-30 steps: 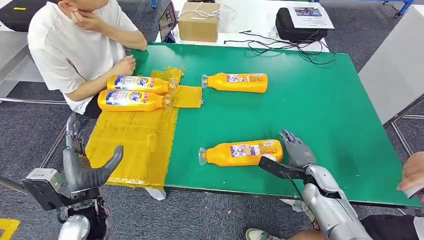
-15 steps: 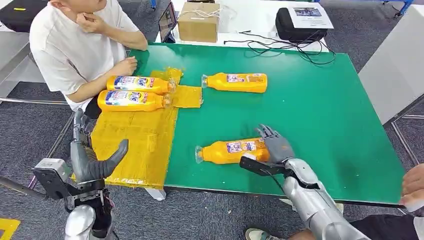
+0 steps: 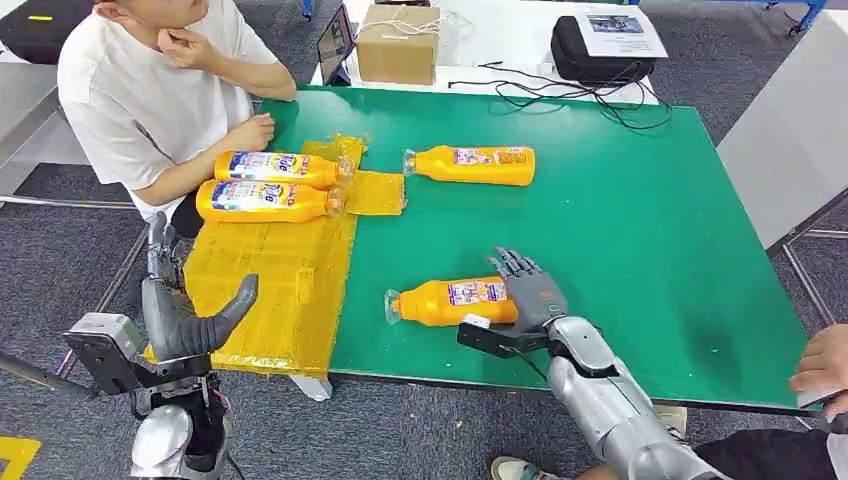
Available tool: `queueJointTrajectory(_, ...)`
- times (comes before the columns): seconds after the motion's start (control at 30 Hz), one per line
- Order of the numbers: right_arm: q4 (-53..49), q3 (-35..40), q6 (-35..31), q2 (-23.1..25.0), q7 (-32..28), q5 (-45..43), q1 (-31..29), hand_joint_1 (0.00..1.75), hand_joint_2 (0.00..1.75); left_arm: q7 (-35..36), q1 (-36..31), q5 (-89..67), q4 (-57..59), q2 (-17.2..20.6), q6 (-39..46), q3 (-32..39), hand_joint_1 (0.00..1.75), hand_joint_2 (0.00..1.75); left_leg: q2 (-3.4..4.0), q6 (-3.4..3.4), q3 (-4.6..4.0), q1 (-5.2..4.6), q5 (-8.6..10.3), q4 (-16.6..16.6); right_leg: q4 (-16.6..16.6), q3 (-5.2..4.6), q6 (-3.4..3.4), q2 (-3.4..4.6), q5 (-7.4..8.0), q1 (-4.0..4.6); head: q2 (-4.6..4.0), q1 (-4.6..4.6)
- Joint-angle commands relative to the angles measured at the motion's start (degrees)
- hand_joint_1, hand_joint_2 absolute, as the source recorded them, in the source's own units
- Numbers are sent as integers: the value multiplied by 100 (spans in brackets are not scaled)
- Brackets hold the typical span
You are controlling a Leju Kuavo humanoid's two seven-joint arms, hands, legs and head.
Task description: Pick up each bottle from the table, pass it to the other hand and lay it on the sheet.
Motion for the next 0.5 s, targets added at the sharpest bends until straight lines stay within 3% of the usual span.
queueJointTrajectory(0.03,1038,449,835,-68,248,-46,-726,0,175,29,-45,111,181,60,3,64,0,175,2,-9,19,5,-9,1,1,16,-10,15,-6,4,0,0)
queueJointTrajectory(0.17,1344,600,1309,-6,626,5,-921,0,175,34,53,110,104,39,43,104,0,175,-1,-6,19,4,-4,-2,-3,15,-7,9,-2,3,0,0)
queueJointTrajectory(0.2,1415,679,1466,15,736,38,-1009,19,175,34,118,113,61,26,60,122,0,175,-3,-10,30,9,-9,0,-4,27,-11,13,-6,7,0,0)
queueJointTrajectory(0.3,1415,679,1470,16,738,39,-1021,19,175,33,127,112,59,29,59,123,0,175,3,-8,29,7,-8,1,-1,27,-10,17,-4,4,0,2)
queueJointTrajectory(0.33,1458,705,1554,24,791,43,-1045,140,175,35,153,110,25,28,65,124,0,175,-2,-7,31,7,-5,-1,-4,30,-8,10,-3,4,0,0)
queueJointTrajectory(0.37,1523,784,1714,29,913,74,-1086,175,175,44,182,107,1,19,80,140,0,175,-5,-8,36,8,-6,0,-3,36,-10,8,-4,5,0,2)
queueJointTrajectory(0.5,1749,974,2379,21,1084,74,-1229,175,175,15,254,57,18,0,55,197,0,175,-11,-24,49,25,-23,19,6,53,-30,26,-16,21,0,2)
